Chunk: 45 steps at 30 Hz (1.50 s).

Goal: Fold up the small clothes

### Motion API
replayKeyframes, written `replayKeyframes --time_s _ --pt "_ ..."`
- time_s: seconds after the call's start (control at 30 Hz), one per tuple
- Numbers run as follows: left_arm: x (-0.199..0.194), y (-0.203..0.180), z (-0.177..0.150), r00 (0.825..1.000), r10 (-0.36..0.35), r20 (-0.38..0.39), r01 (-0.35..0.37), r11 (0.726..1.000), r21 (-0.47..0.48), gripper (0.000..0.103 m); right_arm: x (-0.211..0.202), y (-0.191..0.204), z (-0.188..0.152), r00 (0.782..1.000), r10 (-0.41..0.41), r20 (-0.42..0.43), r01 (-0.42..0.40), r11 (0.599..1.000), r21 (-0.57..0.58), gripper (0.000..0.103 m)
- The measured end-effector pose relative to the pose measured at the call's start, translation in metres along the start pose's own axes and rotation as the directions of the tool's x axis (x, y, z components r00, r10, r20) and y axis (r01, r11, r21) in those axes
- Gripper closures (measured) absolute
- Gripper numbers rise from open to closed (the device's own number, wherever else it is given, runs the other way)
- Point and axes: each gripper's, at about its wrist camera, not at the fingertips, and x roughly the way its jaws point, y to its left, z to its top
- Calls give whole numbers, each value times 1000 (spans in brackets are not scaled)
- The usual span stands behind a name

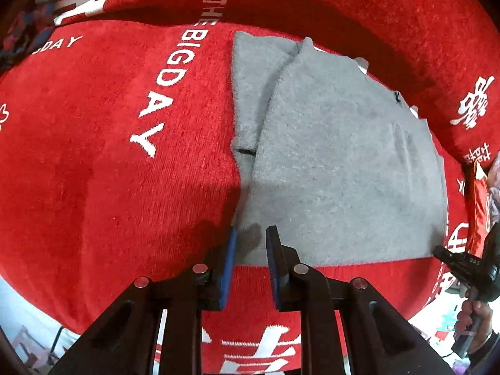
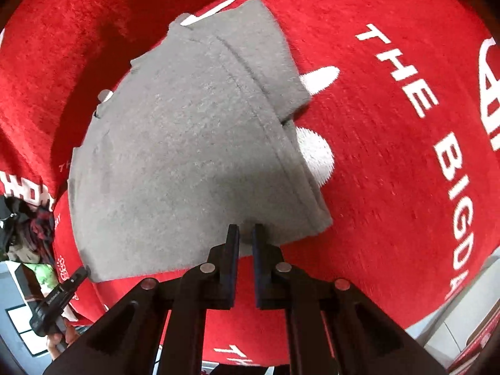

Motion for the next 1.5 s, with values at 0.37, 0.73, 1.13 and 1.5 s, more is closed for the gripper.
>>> replayKeyframes --time_s 0.37,0.73,1.13,1.5 --pt "-4 -11 -6 995 102 -23 -100 994 48 4 -4 66 -27 999 25 -21 -28 988 -150 95" --pt "-19 24 3 990 132 55 -130 991 -28 0 32 182 -25 982 174 -76 -189 932 -308 92" --pt "-19 87 8 985 170 34 -166 983 -81 0 126 335 15 990 138 -41 -143 898 -417 92" --pt "-23 100 21 984 172 38 -167 980 -109 0 135 374 -32 995 49 -85 -92 777 -623 92"
